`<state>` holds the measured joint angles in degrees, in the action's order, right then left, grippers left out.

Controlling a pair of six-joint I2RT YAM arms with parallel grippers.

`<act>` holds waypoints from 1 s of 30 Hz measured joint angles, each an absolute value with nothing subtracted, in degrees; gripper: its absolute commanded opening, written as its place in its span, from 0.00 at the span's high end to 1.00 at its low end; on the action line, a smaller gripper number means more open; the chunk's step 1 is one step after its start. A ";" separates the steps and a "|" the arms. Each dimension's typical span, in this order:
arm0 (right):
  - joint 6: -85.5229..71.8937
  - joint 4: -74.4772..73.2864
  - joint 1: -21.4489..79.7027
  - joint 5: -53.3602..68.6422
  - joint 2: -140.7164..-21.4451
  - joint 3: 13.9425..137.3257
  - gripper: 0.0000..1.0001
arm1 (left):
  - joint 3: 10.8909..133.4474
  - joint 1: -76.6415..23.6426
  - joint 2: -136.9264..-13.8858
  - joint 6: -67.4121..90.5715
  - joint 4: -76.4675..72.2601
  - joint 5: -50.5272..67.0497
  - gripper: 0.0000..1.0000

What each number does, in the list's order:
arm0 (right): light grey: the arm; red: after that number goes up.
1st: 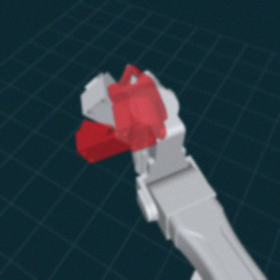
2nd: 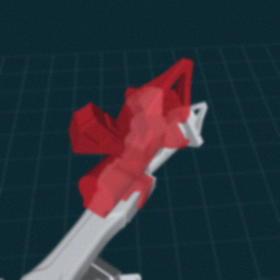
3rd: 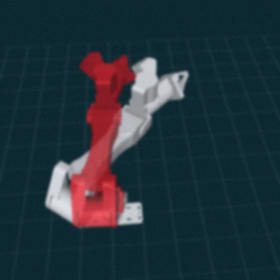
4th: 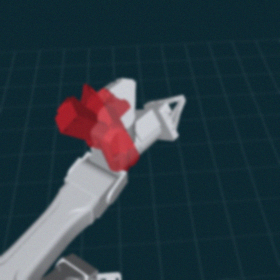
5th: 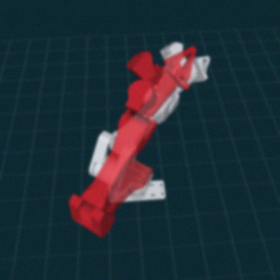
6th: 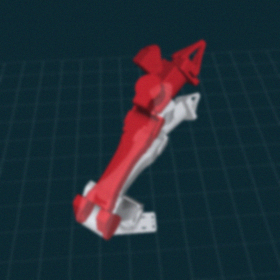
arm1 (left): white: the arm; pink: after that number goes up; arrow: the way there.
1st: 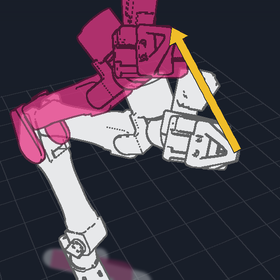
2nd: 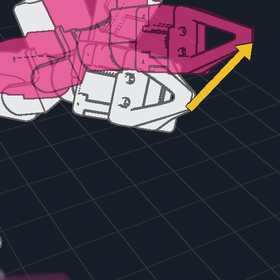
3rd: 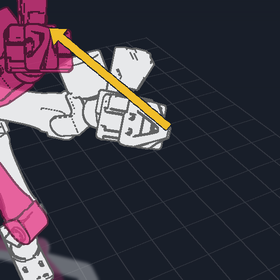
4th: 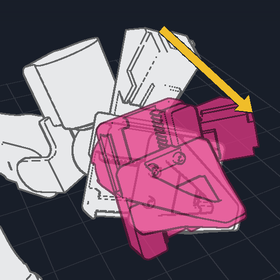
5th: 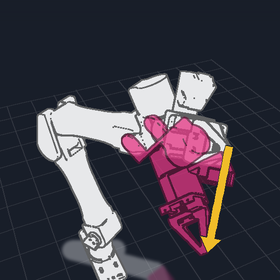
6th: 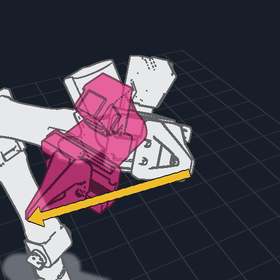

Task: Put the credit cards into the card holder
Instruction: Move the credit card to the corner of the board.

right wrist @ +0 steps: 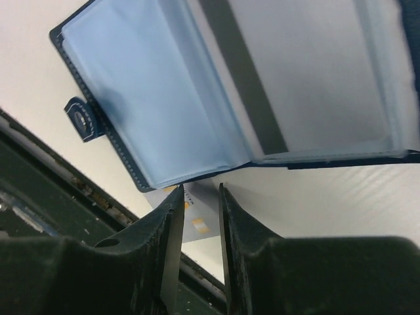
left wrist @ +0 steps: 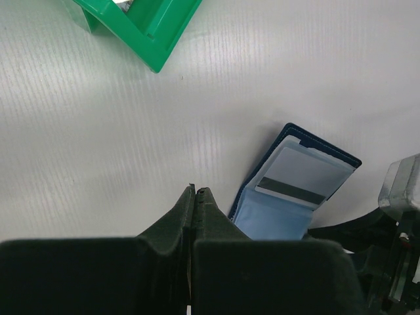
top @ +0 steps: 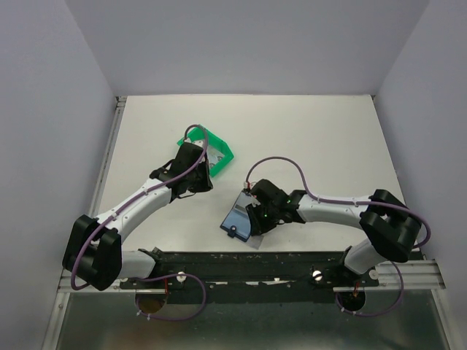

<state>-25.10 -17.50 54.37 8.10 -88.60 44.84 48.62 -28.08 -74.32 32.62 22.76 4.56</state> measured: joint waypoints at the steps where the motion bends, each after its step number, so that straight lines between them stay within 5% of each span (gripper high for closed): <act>1: -25.04 -17.30 54.43 8.97 -88.60 44.69 0.65 | 48.62 -28.08 -74.32 32.62 22.79 4.56 0.98; 30: -27.42 -13.93 58.89 22.70 -87.00 40.27 0.65 | 46.33 -28.08 -73.03 33.32 22.57 4.58 0.97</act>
<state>-27.42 -13.93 58.89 22.70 -87.00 40.27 46.33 -28.08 -73.03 33.32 22.57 4.58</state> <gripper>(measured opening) 0.354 0.039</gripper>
